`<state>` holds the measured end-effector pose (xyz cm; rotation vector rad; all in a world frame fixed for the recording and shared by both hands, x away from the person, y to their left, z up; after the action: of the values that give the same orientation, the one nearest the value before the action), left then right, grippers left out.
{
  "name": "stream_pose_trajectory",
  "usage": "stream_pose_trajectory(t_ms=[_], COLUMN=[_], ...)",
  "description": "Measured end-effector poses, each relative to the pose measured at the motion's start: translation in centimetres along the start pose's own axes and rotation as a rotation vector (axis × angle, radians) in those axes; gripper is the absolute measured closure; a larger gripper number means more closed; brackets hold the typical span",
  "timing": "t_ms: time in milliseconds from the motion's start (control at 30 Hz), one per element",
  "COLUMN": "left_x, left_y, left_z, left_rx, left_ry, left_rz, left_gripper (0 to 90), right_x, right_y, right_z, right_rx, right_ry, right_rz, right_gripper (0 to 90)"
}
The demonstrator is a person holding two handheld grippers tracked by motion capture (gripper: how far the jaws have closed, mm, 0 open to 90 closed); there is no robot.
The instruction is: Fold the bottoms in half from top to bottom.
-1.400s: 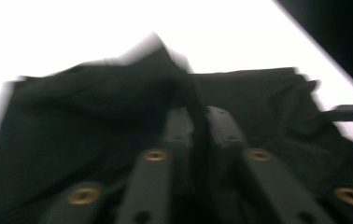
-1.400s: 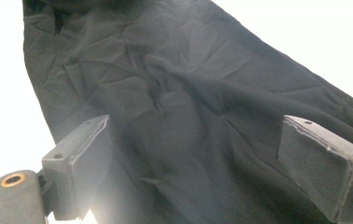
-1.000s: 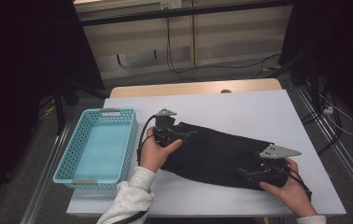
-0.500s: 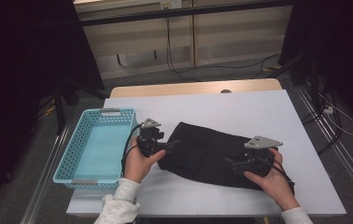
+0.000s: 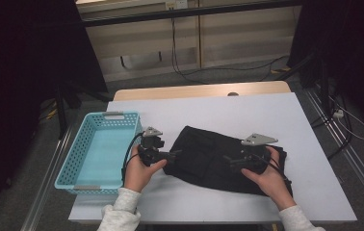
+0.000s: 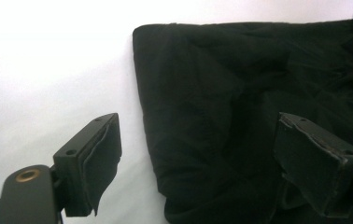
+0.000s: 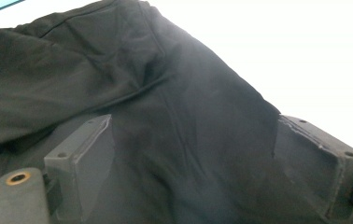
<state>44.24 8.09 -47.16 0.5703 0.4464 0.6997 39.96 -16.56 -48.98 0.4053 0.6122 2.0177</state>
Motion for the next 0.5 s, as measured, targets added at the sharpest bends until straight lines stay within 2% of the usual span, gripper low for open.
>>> stream_pose_trajectory(t_ms=[200,333,500], left_x=[0.1,0.3,0.5], left_y=[0.2,0.0,0.2], left_z=[0.0,-0.2,-0.4], left_rx=[-0.012,-0.012,-0.016], left_ry=[0.007,0.012,0.018], left_rz=[0.013,0.024,0.043], left_gripper=[15.2,14.8,14.7], right_x=[0.7,0.8,0.9], right_y=[-1.3,-1.9,-2.7], right_z=[1.0,1.7,2.3], right_rx=[-0.012,-0.031,-0.029], right_ry=[0.005,0.011,0.001], right_rz=[0.022,0.026,0.036], right_gripper=[15.0,19.1,23.4])
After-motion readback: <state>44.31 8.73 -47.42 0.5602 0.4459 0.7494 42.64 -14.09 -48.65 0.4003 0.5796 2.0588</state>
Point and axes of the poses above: each handheld gripper's, and its own axes: y roughly backward along the jaws, z roughly out of its top, x roughly to its left, the point moved 8 cm from there along -y, roughly forward along the jaws, and after that the axes turned 1 degree about -x, right-handed, at the moved point
